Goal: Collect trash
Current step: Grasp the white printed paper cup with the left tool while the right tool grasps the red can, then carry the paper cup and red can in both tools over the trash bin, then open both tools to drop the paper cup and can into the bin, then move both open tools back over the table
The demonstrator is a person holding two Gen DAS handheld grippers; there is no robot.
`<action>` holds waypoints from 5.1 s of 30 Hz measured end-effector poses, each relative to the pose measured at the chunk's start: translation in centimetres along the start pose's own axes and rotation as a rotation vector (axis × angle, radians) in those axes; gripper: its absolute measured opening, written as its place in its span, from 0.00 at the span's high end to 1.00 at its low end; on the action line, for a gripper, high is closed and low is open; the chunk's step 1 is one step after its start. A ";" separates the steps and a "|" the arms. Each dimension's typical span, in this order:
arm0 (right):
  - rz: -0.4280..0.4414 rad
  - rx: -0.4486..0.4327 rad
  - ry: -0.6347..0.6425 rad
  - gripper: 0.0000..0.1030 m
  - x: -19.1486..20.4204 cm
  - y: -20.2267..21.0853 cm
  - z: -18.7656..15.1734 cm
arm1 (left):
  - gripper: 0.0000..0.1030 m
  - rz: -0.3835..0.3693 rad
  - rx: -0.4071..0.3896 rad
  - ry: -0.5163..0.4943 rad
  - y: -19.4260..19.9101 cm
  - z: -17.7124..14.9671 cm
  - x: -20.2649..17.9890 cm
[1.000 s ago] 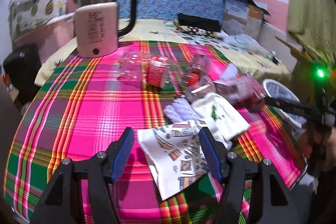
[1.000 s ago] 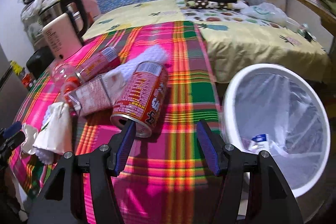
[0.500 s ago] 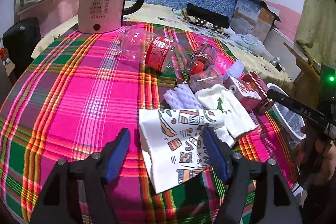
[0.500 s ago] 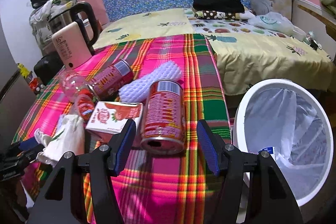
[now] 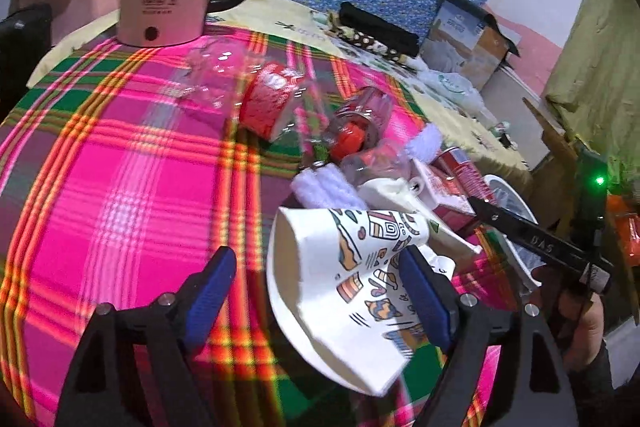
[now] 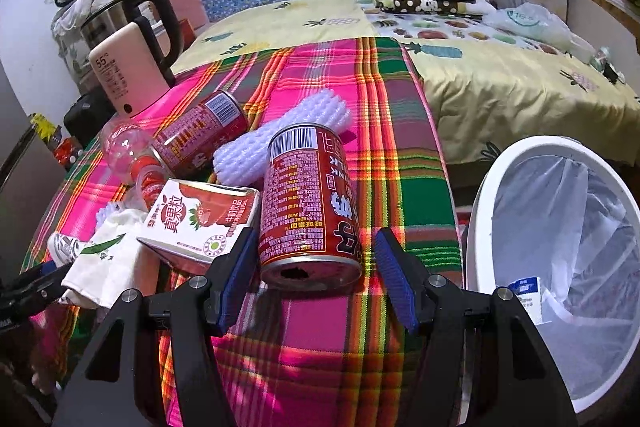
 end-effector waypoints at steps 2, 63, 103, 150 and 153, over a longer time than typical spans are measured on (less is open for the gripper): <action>0.002 0.004 -0.001 0.40 0.1 0.0 0.0 | 0.19 -0.026 0.013 -0.006 -0.4 -0.1 -0.5; -0.110 -0.275 -0.128 0.48 -6.3 12.0 -2.3 | 0.77 -0.104 -0.110 -0.359 1.8 1.4 -19.0; -0.264 -0.151 -0.259 0.45 -13.7 12.0 -5.6 | 0.53 -0.198 0.080 -0.538 -8.0 -1.9 -29.8; 0.006 -0.156 -0.043 0.45 -1.7 10.6 -4.8 | 0.53 -0.027 -0.127 -0.310 3.6 -2.5 -15.3; 0.024 -0.143 -0.039 0.45 -1.3 10.2 -5.0 | 0.53 -0.002 -0.133 -0.287 4.0 -2.4 -14.2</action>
Point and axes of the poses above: each gripper's, at about its wrist camera, not at the fingertips, and y roughly against the way its jaws point, x to its left, z to its top, the point moved 3 cm from there along -y, roughly the way its jaws point, and after that the axes turned 7 degrees about z, right-handed, at the moved point
